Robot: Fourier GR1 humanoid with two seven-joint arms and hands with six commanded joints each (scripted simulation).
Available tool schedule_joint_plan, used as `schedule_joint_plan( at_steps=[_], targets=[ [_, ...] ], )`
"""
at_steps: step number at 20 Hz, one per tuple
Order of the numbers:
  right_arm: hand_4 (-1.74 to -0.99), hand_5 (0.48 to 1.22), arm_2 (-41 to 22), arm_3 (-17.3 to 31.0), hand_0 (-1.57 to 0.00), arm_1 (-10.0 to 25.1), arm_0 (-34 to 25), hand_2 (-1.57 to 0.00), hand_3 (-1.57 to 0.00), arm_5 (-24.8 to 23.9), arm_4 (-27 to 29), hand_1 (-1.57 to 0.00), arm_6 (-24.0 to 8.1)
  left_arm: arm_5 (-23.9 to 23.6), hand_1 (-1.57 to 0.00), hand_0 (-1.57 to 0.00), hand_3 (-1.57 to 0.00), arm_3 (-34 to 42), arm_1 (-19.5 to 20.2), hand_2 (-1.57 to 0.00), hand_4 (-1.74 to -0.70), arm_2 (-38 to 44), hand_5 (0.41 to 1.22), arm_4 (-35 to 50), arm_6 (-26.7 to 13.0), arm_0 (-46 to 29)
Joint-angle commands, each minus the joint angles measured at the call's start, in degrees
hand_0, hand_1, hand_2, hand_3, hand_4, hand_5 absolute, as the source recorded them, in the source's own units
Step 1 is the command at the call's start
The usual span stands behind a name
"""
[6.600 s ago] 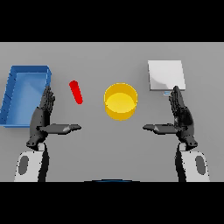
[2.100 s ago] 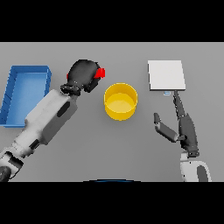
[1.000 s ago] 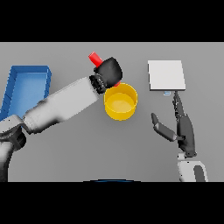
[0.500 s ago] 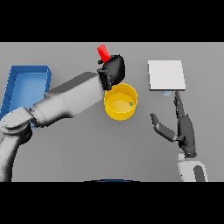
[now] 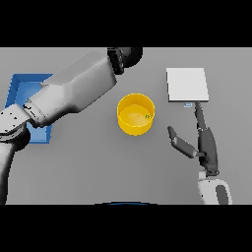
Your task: Pick up the red beaker and tilt it to pour out 1 green nut into yellow bowl. Pick up the yellow bowl and place it on the metallic measuring scale.
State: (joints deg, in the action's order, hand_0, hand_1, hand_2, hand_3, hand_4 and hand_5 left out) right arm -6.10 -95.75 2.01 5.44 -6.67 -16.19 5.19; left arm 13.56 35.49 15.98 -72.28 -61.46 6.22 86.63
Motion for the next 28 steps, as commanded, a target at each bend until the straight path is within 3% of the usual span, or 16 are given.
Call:
schedule_joint_plan(
  at_steps=[1,2,4,7,11,15,16,18,21,26,28],
  targets=[
    [-1.190,0.594,-0.47,-0.01,0.00,-0.37,0.30,0.00,0.00,-0.31,-0.57,0.00,0.52,-1.31,-1.57,-1.57,-1.27,-1.21,0.50,-1.43,-1.69,1.34,1.221,0.95,0.07,1.67],
    [-1.186,0.596,-0.10,-0.38,0.00,-0.17,-0.02,0.00,0.00,0.32,0.49,0.00,0.85,-1.32,-1.57,-1.57,-1.04,-2.14,1.68,-1.46,-1.70,2.58,1.221,2.38,1.19,3.37],
    [-1.181,0.593,0.12,-0.49,0.00,-0.10,0.52,0.00,0.00,1.23,1.79,0.00,1.17,-2.09,-1.57,-1.57,-1.23,-5.07,3.24,-1.50,-1.70,5.12,1.221,4.85,0.48,5.94],
    [-1.193,0.597,0.47,0.41,0.00,-0.35,-0.80,0.00,0.00,2.40,3.63,0.00,0.88,-1.54,-1.57,-1.57,-1.40,-11.04,4.70,-1.53,-1.72,11.45,1.221,11.26,-2.56,8.65],
    [-1.222,0.592,0.74,0.30,0.00,0.09,-0.96,0.00,0.00,2.91,4.33,0.00,1.26,-4.51,-1.57,-1.57,-1.36,-19.23,8.87,-1.56,-1.73,23.74,1.221,25.08,-9.69,6.61],
    [-1.220,0.587,1.12,1.65,0.00,0.84,-0.83,0.00,0.00,3.62,4.83,0.00,3.37,-10.36,-1.57,-1.57,-1.41,-21.06,14.70,-1.56,-1.74,32.09,1.221,37.51,-9.26,0.92],
    [-1.222,0.586,1.63,2.30,0.00,1.29,-1.45,0.00,0.00,3.49,4.86,0.00,2.79,-12.06,-1.57,-1.57,-1.43,-20.51,16.18,-1.57,-1.74,33.83,1.221,40.39,-8.79,-0.94],
    [-1.223,0.591,0.87,2.15,0.00,1.45,-0.51,0.00,0.00,3.80,4.14,0.00,4.21,-14.91,-1.57,-1.57,-1.41,-18.76,18.58,-1.57,-1.74,36.35,1.221,45.25,-12.84,-4.80],
    [-1.212,0.604,0.74,1.89,0.00,1.79,-1.21,0.00,0.00,3.80,3.79,0.00,3.10,-21.42,-1.57,-1.57,-1.45,-11.68,22.08,-1.57,-1.74,39.88,1.221,52.97,-17.32,-13.19],
    [-1.210,0.649,0.14,2.01,0.00,2.46,-1.35,0.00,0.00,3.73,2.35,0.00,2.94,-31.32,-1.57,-1.57,-1.45,6.01,26.82,-1.57,-1.74,40.87,1.221,61.68,-29.05,-30.59],
    [-1.206,0.657,-0.05,1.36,0.00,2.83,-0.76,0.00,0.00,4.16,2.34,0.00,2.90,-35.19,-1.57,-1.57,-1.45,13.51,29.00,-1.57,-1.74,40.38,1.221,63.60,-31.95,-36.88]
  ],
)
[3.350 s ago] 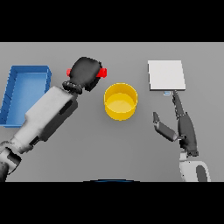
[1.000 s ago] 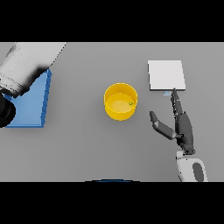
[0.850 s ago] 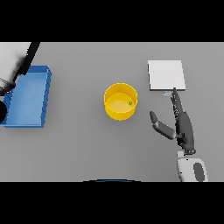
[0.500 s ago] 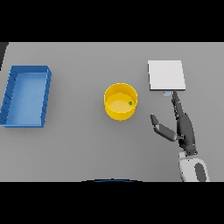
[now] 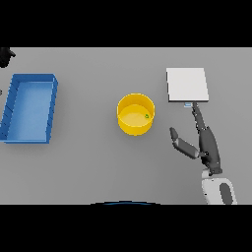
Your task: Pick up the red beaker and tilt it to pour out 1 green nut into yellow bowl. Pick up the yellow bowl and place it on the metallic measuring scale.
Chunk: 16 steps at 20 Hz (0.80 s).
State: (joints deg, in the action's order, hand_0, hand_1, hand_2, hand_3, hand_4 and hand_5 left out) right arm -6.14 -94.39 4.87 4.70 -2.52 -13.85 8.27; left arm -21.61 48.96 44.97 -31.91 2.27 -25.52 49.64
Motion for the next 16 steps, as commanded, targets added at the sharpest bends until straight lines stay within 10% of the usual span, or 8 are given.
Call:
schedule_joint_plan(
  at_steps=[1,8,12,14,16],
  targets=[
    [-1.210,0.660,-0.34,-0.47,0.00,-0.41,0.28,0.00,0.00,-0.02,-0.02,0.00,-0.32,-1.18,-1.57,-1.57,-1.45,2.85,0.88,-1.57,-1.74,-0.05,1.221,0.93,-0.95,-2.33],
    [-1.216,0.667,0.35,1.01,0.00,0.22,-1.33,0.00,0.00,0.10,0.19,0.00,-0.75,-8.51,-1.57,-1.57,-1.52,13.34,2.86,-1.57,-1.74,-2.79,1.199,4.84,-6.65,-12.17],
    [-1.205,0.664,0.26,0.70,0.00,0.11,-0.76,0.00,0.00,0.09,0.29,0.00,0.06,-10.23,-1.57,-1.57,-1.55,14.28,3.33,-1.57,-1.74,-5.81,0.967,5.24,-9.21,-13.47],
    [-1.197,0.664,-0.08,0.89,0.00,-0.22,-0.05,0.00,0.00,-0.27,-0.27,0.00,0.96,-7.88,-1.57,-1.57,-1.50,14.64,4.15,-1.57,-1.53,-7.94,0.865,6.11,-9.39,-13.16],
    [-1.188,0.663,0.03,-0.17,0.00,-0.22,0.24,0.00,0.00,0.05,0.44,0.00,0.68,-2.36,-1.18,-1.46,-1.13,17.09,5.37,-1.19,-1.23,-8.04,0.803,8.60,-8.41,-13.94]
  ],
)
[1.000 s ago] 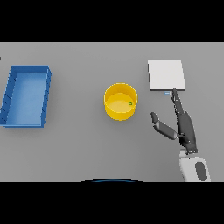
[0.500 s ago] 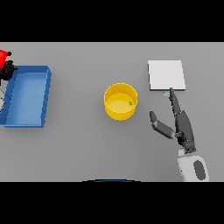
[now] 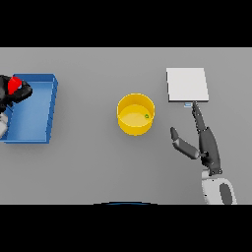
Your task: Pick up the red beaker and tilt it to pour out 1 green nut into yellow bowl. Pick up the yellow bowl and place it on the metallic measuring scale.
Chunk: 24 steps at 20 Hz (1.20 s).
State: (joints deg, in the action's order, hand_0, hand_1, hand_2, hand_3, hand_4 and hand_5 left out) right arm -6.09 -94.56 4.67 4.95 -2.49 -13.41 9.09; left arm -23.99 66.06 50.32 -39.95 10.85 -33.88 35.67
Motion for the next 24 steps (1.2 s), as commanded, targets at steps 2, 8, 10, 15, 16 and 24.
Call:
schedule_joint_plan(
  at_steps=[2,8,10,15,16,24],
  targets=[
    [-1.185,0.665,-0.09,0.21,0.00,-0.02,0.16,0.00,0.00,-0.19,-0.32,0.00,-0.40,5.09,-0.76,-0.93,-0.72,2.17,2.00,-0.77,-1.03,-0.03,0.758,2.38,-0.85,-0.50],
    [-1.187,0.666,-1.04,-0.63,0.00,-0.07,1.31,0.00,0.00,-0.44,-1.67,0.00,-0.13,9.60,-0.20,-0.24,-0.19,1.51,2.39,-0.20,-0.82,0.33,0.684,4.60,0.11,-0.12],
    [-1.187,0.663,-1.13,-1.23,0.00,-0.17,1.64,0.00,0.00,-0.15,-1.41,0.00,-1.53,8.97,-0.13,-0.16,-0.12,1.91,2.64,-0.13,-0.80,1.04,0.678,4.94,2.15,-0.48],
    [-1.198,0.662,-2.56,-1.70,0.00,0.56,0.47,0.00,0.00,-1.42,-5.62,0.00,-3.98,7.03,-0.04,-0.05,-0.04,1.41,1.82,-0.04,-0.79,2.48,0.671,5.46,5.64,-0.49],
    [-1.175,0.677,-3.06,-0.94,0.00,1.00,-0.52,0.00,0.00,0.06,-5.28,0.00,-3.63,6.93,-0.03,-0.04,-0.03,1.62,2.16,-0.03,-0.78,2.55,0.674,5.37,5.36,-0.35],
    [-1.278,0.683,-8.51,2.84,0.00,11.40,-13.44,0.00,0.00,9.02,-14.36,0.00,-6.48,6.54,0.00,-0.01,0.00,1.73,0.97,0.00,-0.79,2.12,0.710,5.71,5.60,-0.58]
  ],
)
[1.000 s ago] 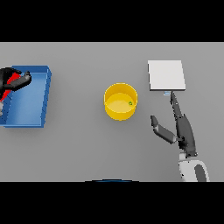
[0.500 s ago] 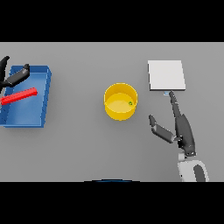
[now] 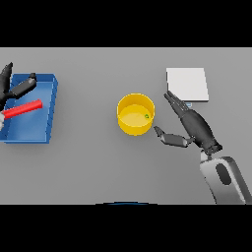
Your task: Pick up the red beaker and tilt it to pour out 1 green nut into yellow bowl. Pick up the yellow bowl and place it on the metallic measuring scale.
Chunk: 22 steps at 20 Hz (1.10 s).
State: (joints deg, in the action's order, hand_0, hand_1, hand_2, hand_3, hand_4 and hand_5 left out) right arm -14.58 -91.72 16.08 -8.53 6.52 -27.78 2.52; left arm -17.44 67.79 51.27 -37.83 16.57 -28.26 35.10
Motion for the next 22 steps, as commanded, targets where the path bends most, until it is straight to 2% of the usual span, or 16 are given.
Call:
schedule_joint_plan(
  at_steps=[1,4,6,12,14,19,21,22],
  targets=[
    [-1.282,0.677,-1.36,0.42,0.00,1.40,-1.56,0.00,0.00,1.14,-1.98,0.00,0.15,-0.13,0.00,0.00,0.00,-0.02,-0.13,0.00,-0.79,-0.04,0.709,-0.05,-0.19,0.08],
    [-1.276,0.668,-5.44,2.58,0.00,5.40,-7.30,0.00,0.00,4.65,-7.65,0.00,1.65,-0.18,0.00,0.00,0.00,-0.74,-0.35,0.00,-0.79,-0.25,0.712,-0.38,-0.37,0.33],
    [-1.270,0.664,-8.00,4.78,0.00,5.96,-10.92,0.00,0.00,6.22,-10.31,0.00,2.35,-0.27,0.00,0.00,0.00,0.26,0.03,0.00,-0.79,-0.10,0.719,-0.09,-0.25,0.24],
    [-1.276,0.670,-12.84,11.78,0.00,5.48,-18.32,0.00,0.00,10.96,-13.07,0.00,4.73,0.62,0.00,0.00,0.00,-0.54,0.27,0.00,-0.80,-0.19,0.720,-0.10,-0.40,0.63],
    [-1.269,0.683,-13.99,13.83,0.00,6.27,-20.69,0.00,0.00,12.81,-13.61,0.00,6.57,0.30,0.00,0.00,0.00,-0.38,-0.38,0.00,-0.80,-0.50,0.717,-0.30,-0.09,0.67],
    [-1.244,0.685,-16.60,19.70,0.00,4.25,-25.00,0.00,0.00,15.48,-14.27,0.00,8.41,0.81,0.00,0.00,0.00,-0.73,0.06,0.00,-0.80,-0.58,0.725,-0.52,-0.41,1.09],
    [-1.250,0.681,-17.47,20.89,0.00,4.10,-25.62,0.00,0.00,16.50,-14.44,0.00,9.43,1.04,0.00,0.00,0.00,-0.53,0.69,0.00,-0.79,-0.19,0.732,-0.36,1.25,0.64],
    [-1.260,0.679,-18.13,22.09,0.00,3.28,-26.33,0.00,0.00,16.81,-14.97,0.00,8.65,0.95,0.00,0.00,0.00,-0.87,0.12,0.00,-0.80,-0.43,0.733,-0.55,0.61,1.16]
  ],
)
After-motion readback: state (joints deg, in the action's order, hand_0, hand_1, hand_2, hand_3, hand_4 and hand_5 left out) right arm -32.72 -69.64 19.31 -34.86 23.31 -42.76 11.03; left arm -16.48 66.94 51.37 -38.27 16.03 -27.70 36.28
